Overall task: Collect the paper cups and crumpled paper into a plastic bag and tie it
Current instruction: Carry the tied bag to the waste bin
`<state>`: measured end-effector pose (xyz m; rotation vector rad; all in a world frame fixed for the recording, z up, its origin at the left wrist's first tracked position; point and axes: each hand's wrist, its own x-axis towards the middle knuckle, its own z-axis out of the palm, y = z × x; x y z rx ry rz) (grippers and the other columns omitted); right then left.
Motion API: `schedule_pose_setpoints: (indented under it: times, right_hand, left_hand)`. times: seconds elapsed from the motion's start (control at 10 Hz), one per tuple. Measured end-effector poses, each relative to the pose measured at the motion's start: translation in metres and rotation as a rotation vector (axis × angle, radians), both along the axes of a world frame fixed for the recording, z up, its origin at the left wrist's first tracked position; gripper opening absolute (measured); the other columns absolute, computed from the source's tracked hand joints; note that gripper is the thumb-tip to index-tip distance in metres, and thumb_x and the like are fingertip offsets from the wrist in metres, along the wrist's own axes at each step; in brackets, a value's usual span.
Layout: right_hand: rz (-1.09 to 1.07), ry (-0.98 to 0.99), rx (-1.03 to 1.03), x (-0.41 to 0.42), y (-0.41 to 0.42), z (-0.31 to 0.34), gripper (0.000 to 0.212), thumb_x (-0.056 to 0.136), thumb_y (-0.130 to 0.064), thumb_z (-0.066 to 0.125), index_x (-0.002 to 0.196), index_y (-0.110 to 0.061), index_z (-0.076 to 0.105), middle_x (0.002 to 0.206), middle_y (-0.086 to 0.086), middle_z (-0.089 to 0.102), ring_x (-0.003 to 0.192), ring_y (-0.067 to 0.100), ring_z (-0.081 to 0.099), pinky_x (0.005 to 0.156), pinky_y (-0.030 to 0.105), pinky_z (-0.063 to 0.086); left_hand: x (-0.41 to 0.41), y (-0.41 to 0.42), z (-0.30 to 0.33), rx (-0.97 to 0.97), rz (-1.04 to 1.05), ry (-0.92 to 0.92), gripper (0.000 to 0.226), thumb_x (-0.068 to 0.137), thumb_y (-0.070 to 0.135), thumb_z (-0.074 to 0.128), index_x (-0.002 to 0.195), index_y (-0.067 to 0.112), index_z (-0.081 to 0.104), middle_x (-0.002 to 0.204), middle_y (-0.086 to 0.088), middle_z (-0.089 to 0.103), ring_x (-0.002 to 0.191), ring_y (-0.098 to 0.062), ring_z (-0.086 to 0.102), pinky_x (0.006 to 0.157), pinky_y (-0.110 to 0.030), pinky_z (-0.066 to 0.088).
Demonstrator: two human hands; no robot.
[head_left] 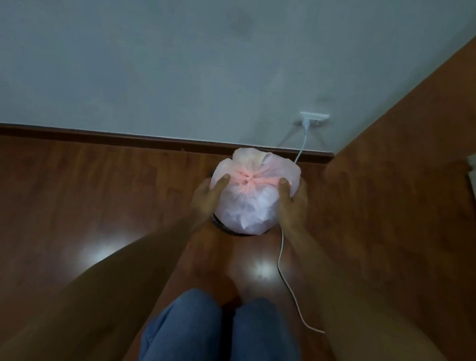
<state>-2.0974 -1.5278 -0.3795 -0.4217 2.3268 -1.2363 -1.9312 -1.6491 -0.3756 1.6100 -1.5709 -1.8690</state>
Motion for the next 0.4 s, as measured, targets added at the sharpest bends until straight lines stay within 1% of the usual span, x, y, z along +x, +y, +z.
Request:
schedule_pose_setpoints:
  times: [0.1, 0.2, 0.3, 0.4]
  right_hand:
    - [0.044, -0.029, 0.035, -0.007, -0.004, -0.053, 0.066, 0.100, -0.051, 0.052, 0.155, -0.019, 0.035, 0.157, 0.003, 0.042, 0.144, 0.022, 0.039, 0.117, 0.030, 0.030]
    - [0.098, -0.046, 0.043, -0.007, -0.007, -0.082, 0.061, 0.100, -0.054, 0.051, 0.149, -0.019, 0.045, 0.150, 0.003, 0.050, 0.138, 0.020, 0.046, 0.116, 0.039, 0.036]
    - [0.132, -0.064, 0.038, -0.003, -0.006, -0.089, 0.053, 0.102, -0.054, 0.046, 0.143, -0.021, 0.052, 0.140, 0.002, 0.059, 0.127, 0.020, 0.055, 0.108, 0.043, 0.046]
    - [0.136, -0.098, 0.120, 0.000, -0.006, -0.076, 0.051, 0.105, -0.045, 0.045, 0.146, -0.014, 0.049, 0.142, 0.008, 0.057, 0.128, 0.025, 0.054, 0.105, 0.039, 0.046]
  left_hand:
    - [-0.012, -0.006, -0.054, -0.012, -0.025, -0.045, 0.070, 0.087, 0.073, 0.058, 0.137, 0.024, 0.059, 0.140, 0.008, 0.058, 0.124, -0.017, 0.056, 0.108, -0.041, 0.044]
    - [-0.019, -0.009, -0.088, -0.053, -0.007, -0.056, 0.051, 0.091, 0.060, 0.064, 0.113, 0.014, 0.065, 0.112, 0.000, 0.066, 0.111, -0.023, 0.062, 0.090, -0.035, 0.048]
    - [-0.020, -0.011, -0.092, -0.052, -0.039, -0.094, 0.026, 0.096, 0.043, 0.067, 0.103, 0.019, 0.062, 0.085, 0.014, 0.050, 0.095, -0.019, 0.055, 0.093, -0.038, 0.047]
    - [-0.022, -0.011, -0.079, -0.070, -0.058, -0.111, 0.024, 0.096, 0.034, 0.070, 0.081, 0.032, 0.051, 0.080, 0.014, 0.047, 0.088, -0.017, 0.054, 0.096, -0.047, 0.049]
